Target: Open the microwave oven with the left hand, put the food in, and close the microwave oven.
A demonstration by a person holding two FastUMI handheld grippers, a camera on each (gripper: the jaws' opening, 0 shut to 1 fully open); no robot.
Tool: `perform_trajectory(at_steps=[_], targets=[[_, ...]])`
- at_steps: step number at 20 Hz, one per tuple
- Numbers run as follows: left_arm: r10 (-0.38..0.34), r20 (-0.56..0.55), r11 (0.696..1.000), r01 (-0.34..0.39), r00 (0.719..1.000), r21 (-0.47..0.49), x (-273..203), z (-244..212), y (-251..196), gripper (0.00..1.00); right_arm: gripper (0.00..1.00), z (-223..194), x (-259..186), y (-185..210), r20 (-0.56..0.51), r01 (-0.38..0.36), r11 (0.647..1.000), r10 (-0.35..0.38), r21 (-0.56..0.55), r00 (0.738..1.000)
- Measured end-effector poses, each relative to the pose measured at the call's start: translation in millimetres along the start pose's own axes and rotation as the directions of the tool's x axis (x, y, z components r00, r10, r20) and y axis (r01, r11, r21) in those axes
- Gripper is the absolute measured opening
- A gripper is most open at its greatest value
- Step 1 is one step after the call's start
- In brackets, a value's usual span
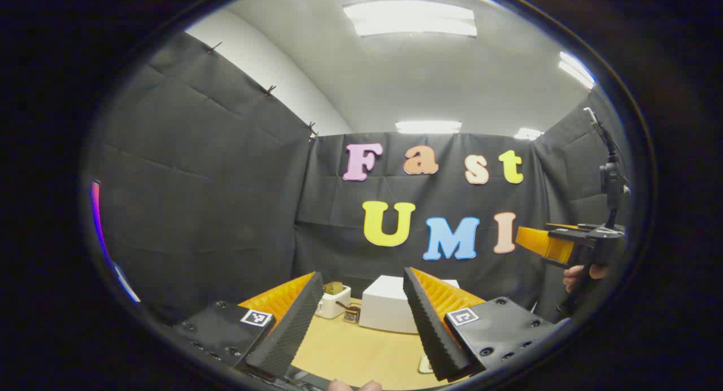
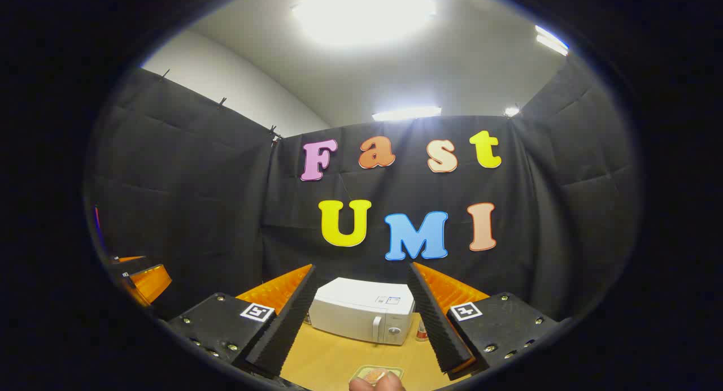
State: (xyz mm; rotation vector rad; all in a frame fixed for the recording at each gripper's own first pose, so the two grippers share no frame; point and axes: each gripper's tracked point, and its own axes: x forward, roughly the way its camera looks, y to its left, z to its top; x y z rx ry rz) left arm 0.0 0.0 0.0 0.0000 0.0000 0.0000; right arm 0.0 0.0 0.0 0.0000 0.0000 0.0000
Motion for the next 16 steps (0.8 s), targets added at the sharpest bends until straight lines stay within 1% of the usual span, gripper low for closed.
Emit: perform_trajectory(at_steps=[10,16], targets=[[0.01,-0.016,1.0,-0.01,1.0,0.0,4,-6,-2,0.94,0.97,-3,6,6,0.001,-0.019,1.0,0.02,-0.014,1.0],[0.025,-0.013,1.0,-0.025,1.0,-0.002,5,-7,5,0.94,0.97,-3,12,11,-0.003,-0.022,1.0,0.022,-0.019,1.0]])
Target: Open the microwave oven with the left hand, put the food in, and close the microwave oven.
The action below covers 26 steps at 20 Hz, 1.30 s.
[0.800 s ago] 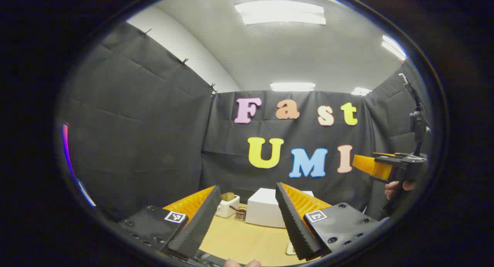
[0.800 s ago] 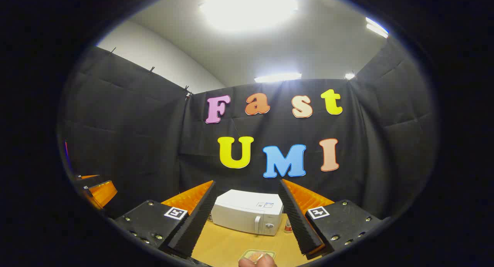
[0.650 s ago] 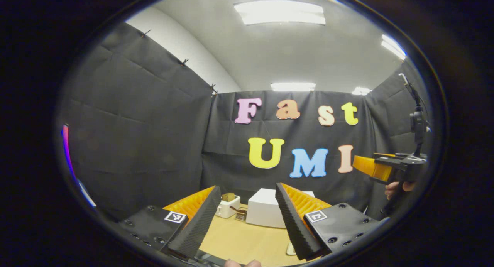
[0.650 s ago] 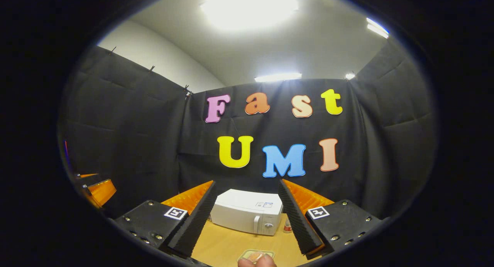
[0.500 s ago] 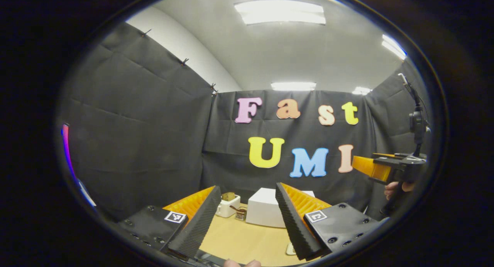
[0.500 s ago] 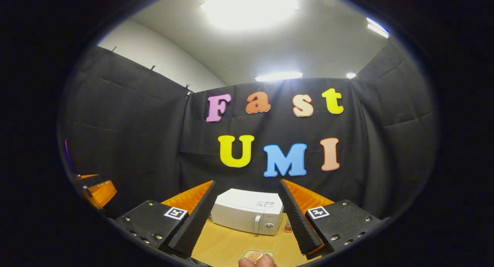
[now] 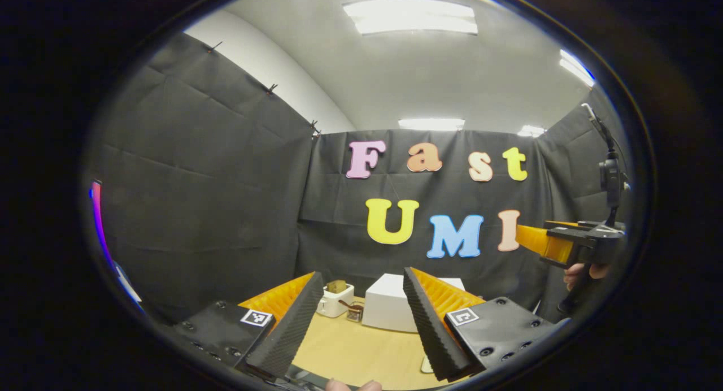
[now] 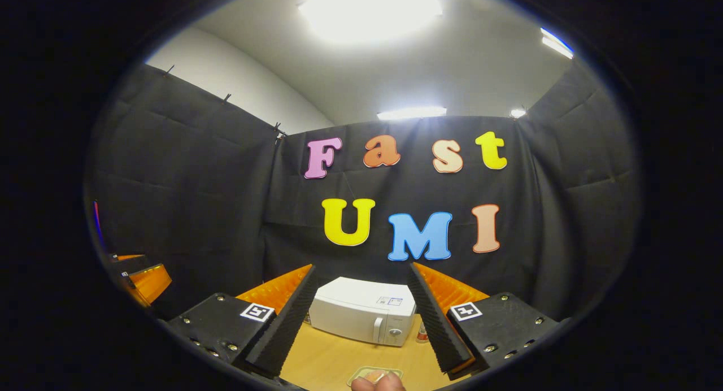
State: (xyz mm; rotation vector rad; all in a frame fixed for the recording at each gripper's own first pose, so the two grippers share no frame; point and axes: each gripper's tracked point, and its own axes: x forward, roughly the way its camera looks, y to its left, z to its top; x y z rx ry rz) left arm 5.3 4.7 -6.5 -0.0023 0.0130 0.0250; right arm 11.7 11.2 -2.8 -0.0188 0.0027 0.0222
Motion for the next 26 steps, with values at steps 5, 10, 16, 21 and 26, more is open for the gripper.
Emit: perform_trajectory(at_steps=[5,10,16,21,26], targets=[[0.022,-0.002,1.0,-0.022,1.0,-0.021,-1,-3,14,0.94,0.97,-2,2,9,-0.006,-0.008,1.0,0.008,-0.002,1.0],[0.015,-0.031,1.0,-0.015,0.999,-0.008,5,-15,12,0.94,0.97,-9,-1,-3,-0.013,0.015,1.0,-0.015,-0.006,1.0],[0.002,-0.064,1.0,-0.001,0.998,0.006,32,-36,-17,0.94,0.97,-18,3,-41,-0.018,0.046,0.999,-0.047,-0.022,0.999],[-0.024,-0.117,1.0,0.025,0.993,0.009,62,-67,-68,0.94,0.97,-30,13,-85,-0.041,0.071,0.997,-0.07,0.011,0.997],[-0.08,-0.186,0.994,0.093,0.979,0.058,98,-127,-126,0.94,0.97,-46,25,-126,-0.049,0.088,0.996,-0.087,0.019,0.995]])
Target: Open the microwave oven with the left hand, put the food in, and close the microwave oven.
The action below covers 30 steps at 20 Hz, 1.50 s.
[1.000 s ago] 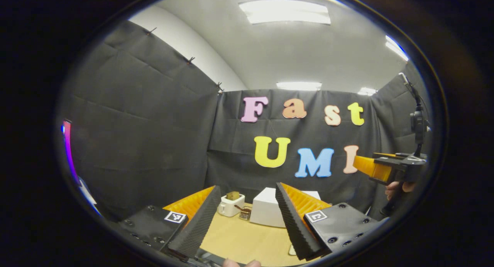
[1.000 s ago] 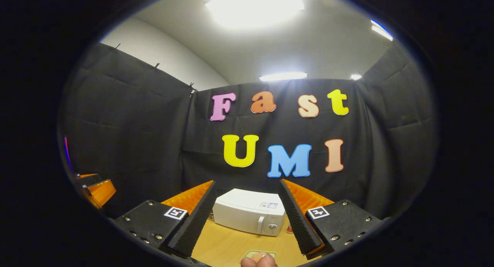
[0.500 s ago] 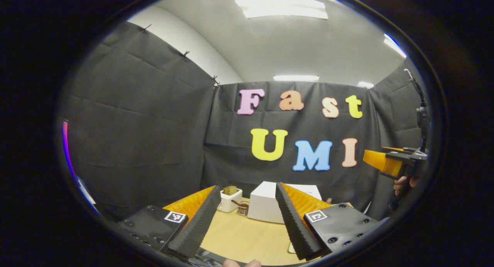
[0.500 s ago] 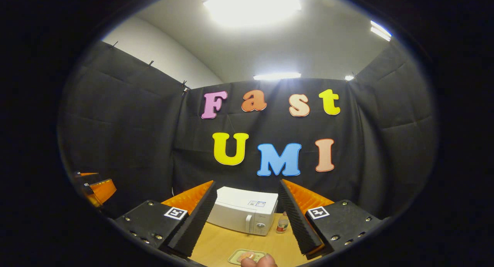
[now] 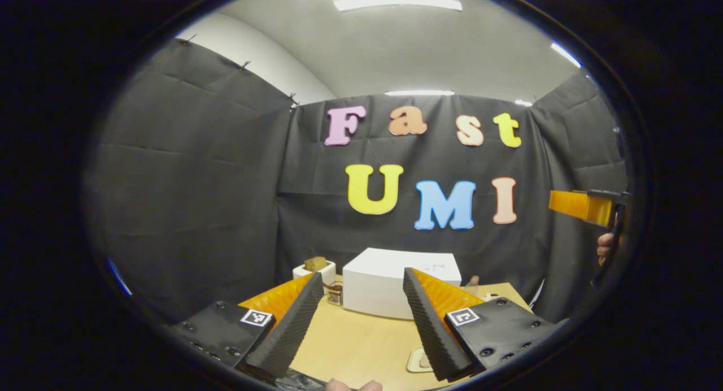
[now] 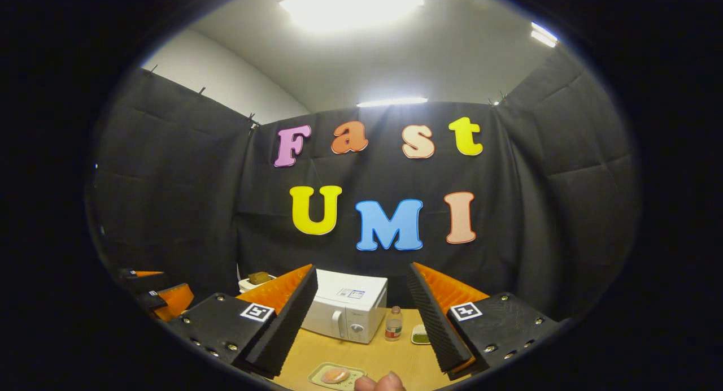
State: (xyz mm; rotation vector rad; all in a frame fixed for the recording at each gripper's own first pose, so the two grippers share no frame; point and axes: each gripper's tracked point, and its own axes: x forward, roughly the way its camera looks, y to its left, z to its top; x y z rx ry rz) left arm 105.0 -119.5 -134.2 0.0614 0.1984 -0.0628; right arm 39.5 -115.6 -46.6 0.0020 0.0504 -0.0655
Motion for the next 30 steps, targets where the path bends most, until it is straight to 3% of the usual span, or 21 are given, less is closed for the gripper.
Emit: perform_trajectory(at_steps=[8,11,15,24,26,27,30], targets=[[-0.201,-0.107,0.975,0.209,0.974,0.074,146,-103,-73,0.94,0.98,-31,47,-25,-0.092,0.16,0.985,-0.153,0.069,0.984],[-0.304,-0.153,0.946,0.317,0.94,0.068,207,-151,-106,0.94,1.0,-30,62,-29,-0.098,0.239,0.971,-0.238,0.005,0.966],[-0.375,-0.234,0.916,0.397,0.897,0.053,270,-216,-138,0.94,1.0,-43,68,-30,-0.136,0.319,0.947,-0.319,-0.023,0.938],[-0.436,-0.368,0.885,0.466,0.822,-0.007,361,-316,-204,0.94,1.0,-71,51,-66,-0.223,0.491,0.861,-0.508,-0.133,0.832],[-0.447,-0.371,0.879,0.476,0.814,-0.015,367,-322,-214,0.93,1.0,-70,47,-73,-0.218,0.51,0.847,-0.531,-0.148,0.819],[-0.451,-0.37,0.877,0.48,0.812,-0.016,370,-324,-217,0.86,0.99,-70,46,-77,-0.217,0.519,0.841,-0.541,-0.151,0.813],[-0.452,-0.357,0.878,0.479,0.818,-0.014,381,-320,-223,0.82,1.0,-79,46,-85,-0.241,0.527,0.836,-0.549,-0.154,0.801]])
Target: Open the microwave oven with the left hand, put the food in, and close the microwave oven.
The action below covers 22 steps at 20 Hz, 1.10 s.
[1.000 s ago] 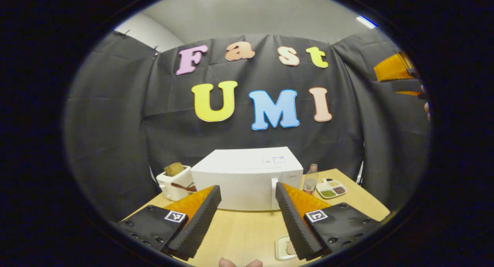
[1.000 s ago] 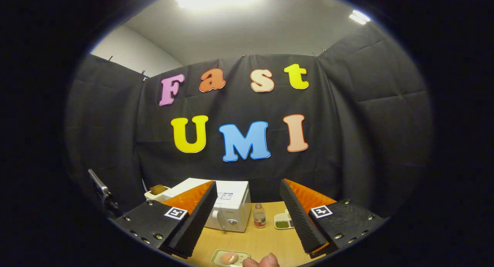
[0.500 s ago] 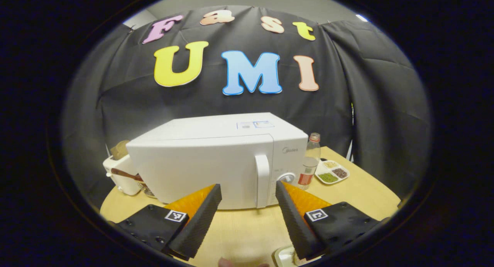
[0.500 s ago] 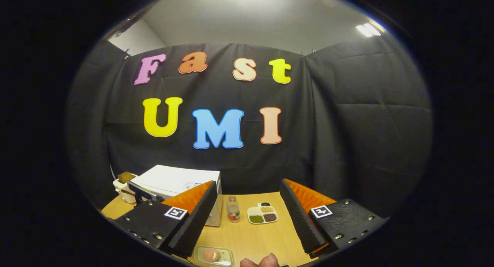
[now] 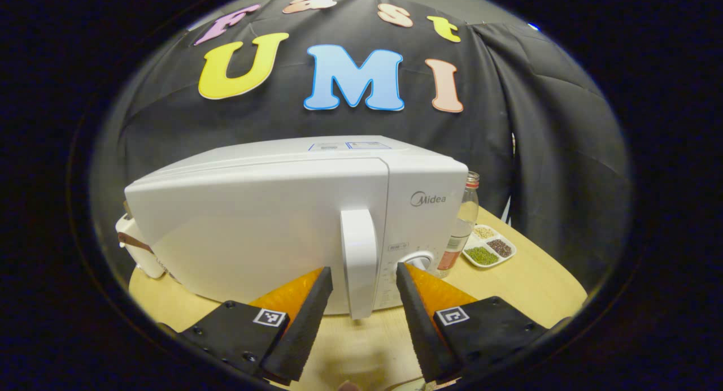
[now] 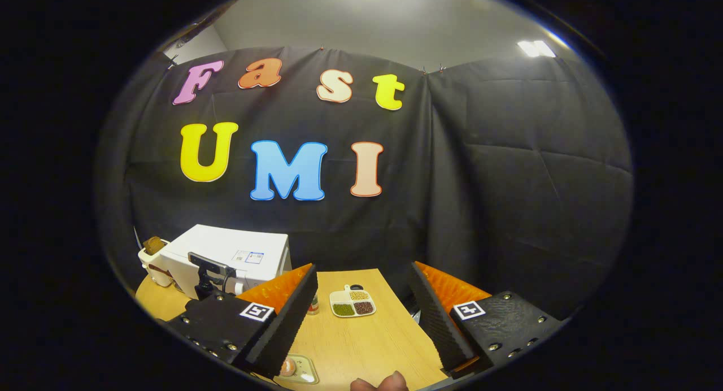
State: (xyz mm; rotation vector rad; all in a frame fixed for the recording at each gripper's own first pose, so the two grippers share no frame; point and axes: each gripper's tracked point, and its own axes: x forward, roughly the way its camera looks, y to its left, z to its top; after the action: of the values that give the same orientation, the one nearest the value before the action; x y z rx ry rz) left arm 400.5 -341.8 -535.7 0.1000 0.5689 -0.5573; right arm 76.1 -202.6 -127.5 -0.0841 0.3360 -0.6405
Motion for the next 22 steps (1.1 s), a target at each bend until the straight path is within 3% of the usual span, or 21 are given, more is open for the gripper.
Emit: perform_trajectory(at_steps=[3,7,11,13,16,22], targets=[[0.021,-0.003,0.999,-0.021,1.0,-0.026,4,-2,4,0.76,1.0,0,3,-2,-0.006,0.002,1.0,-0.002,0.015,1.0],[0.03,-0.036,0.999,-0.031,0.999,-0.04,15,-10,5,0.42,0.99,-1,2,-2,-0.004,-0.006,1.0,0.006,0.012,1.0],[0.037,0.0,0.999,-0.037,0.999,-0.018,9,-9,4,0.3,0.99,4,-10,-6,0.012,-0.013,1.0,0.012,0.011,1.0],[0.033,0.004,0.999,-0.033,0.999,-0.04,6,-10,4,0.29,0.99,6,-17,-11,0.028,-0.014,1.0,0.014,0.012,1.0],[0.048,0.012,0.999,-0.048,0.999,0.009,6,-13,2,0.2,0.99,10,-26,-18,0.039,-0.018,0.999,0.017,0.027,0.999],[-0.008,-0.015,0.999,0.009,1.0,0.048,4,-13,3,0.12,0.99,12,-45,-28,0.064,-0.054,0.997,0.051,0.048,0.997]])
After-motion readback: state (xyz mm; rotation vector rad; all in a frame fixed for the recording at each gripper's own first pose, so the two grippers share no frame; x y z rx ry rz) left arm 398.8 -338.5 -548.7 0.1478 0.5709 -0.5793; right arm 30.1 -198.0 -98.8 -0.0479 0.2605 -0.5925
